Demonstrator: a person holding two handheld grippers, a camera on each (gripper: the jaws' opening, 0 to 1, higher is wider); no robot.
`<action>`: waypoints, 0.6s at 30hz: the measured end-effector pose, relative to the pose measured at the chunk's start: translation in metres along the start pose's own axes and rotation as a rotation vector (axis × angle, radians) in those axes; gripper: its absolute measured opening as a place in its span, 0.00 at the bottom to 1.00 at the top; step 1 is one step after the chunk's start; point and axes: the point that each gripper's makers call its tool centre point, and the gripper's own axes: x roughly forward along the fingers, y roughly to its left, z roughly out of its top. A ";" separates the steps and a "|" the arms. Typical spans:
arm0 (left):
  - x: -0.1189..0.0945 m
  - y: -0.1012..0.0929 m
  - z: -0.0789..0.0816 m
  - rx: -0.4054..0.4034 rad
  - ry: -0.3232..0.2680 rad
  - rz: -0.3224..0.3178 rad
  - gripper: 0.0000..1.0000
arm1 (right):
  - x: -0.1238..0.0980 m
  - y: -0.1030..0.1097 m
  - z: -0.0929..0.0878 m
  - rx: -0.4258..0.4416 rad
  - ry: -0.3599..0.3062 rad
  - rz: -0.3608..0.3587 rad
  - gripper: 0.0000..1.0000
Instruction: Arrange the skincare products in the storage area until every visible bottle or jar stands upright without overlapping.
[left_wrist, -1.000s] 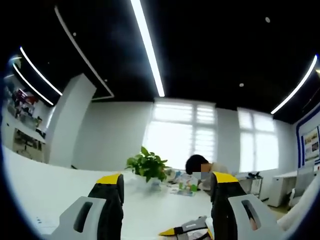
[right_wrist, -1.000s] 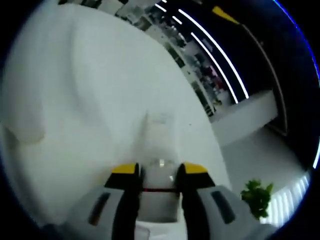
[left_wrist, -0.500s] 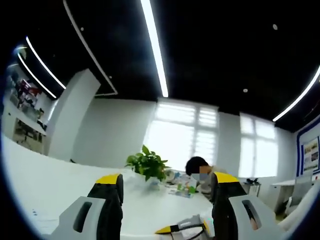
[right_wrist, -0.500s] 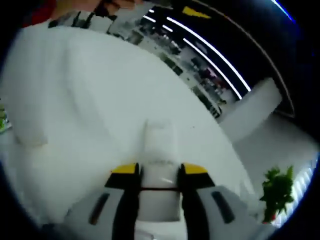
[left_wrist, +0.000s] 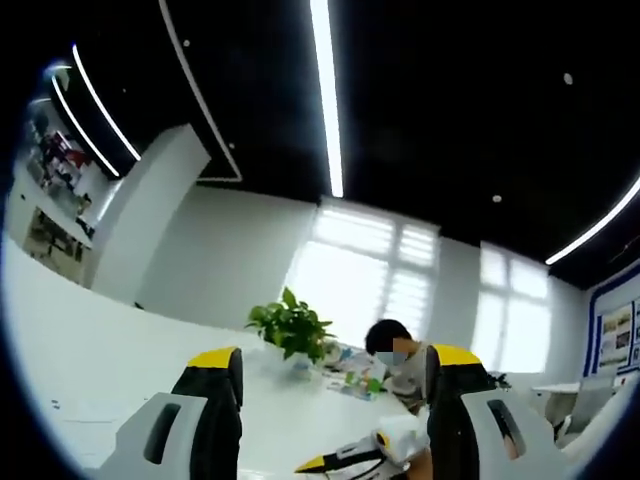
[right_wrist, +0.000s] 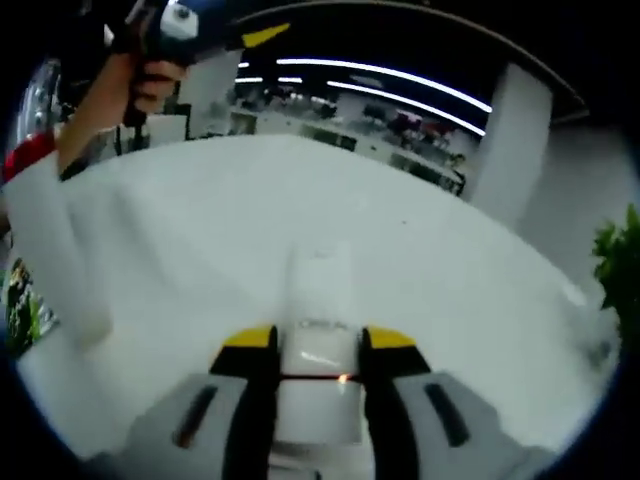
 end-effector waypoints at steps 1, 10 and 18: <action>0.000 0.000 0.000 0.014 0.002 0.001 0.76 | 0.000 -0.002 0.000 0.016 -0.001 0.005 0.32; 0.002 -0.002 -0.003 0.052 0.017 0.004 0.76 | -0.007 -0.004 0.000 0.075 -0.004 0.034 0.32; 0.003 -0.004 -0.006 0.022 0.018 -0.011 0.76 | -0.018 -0.003 0.006 0.165 -0.039 0.090 0.30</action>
